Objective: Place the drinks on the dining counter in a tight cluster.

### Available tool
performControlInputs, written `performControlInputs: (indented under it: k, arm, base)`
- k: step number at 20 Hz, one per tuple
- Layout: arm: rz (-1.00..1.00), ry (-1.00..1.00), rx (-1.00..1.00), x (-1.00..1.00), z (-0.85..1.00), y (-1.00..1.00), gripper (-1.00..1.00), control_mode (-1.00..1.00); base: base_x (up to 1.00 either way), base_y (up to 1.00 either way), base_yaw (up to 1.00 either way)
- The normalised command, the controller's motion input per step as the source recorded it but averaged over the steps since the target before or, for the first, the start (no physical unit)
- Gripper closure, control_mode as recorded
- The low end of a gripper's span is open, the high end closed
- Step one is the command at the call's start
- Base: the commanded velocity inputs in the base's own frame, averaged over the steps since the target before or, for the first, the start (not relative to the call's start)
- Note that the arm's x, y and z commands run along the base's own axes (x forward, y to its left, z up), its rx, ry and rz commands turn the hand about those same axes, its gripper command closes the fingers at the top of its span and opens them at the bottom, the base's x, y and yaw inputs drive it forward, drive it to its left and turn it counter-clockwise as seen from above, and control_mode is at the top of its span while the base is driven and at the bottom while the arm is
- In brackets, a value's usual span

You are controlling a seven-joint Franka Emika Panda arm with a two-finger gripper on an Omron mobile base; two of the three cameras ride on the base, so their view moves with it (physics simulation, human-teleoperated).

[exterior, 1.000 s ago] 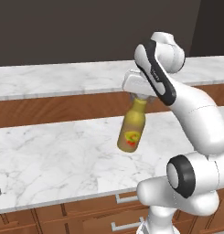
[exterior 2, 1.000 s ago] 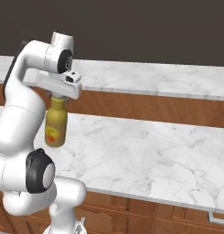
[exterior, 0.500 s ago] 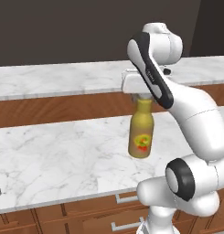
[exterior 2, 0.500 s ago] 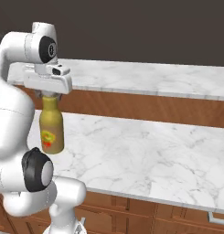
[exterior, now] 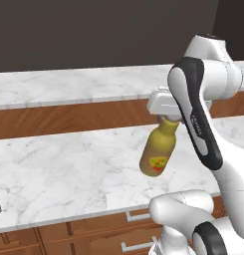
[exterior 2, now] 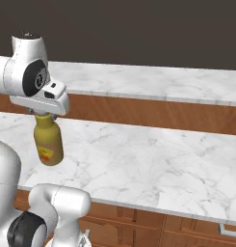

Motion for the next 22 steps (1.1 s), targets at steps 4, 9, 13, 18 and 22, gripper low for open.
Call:
performControlInputs:
  k: [4,9,13,18,22]
  arm:
    - [0.0,0.0,-0.03,-0.64,0.28,-0.01,1.0,-1.0]
    - [-0.01,0.0,0.0,-0.4,0.38,-0.1,1.0,-1.0]
    - [0.0,0.0,0.0,-0.07,0.15,-0.23,1.0,-1.0]
    - [-0.03,0.0,-0.02,0.01,-0.1,-0.23,1.0,-1.0]
    - [-0.06,0.0,-0.03,0.04,-0.19,-0.05,1.0,-1.0]
  base:
    - [0.0,0.0,0.0]
    - [0.0,0.0,0.0]
    - [0.0,0.0,0.0]
    - [0.0,0.0,0.0]
    - [0.0,0.0,0.0]
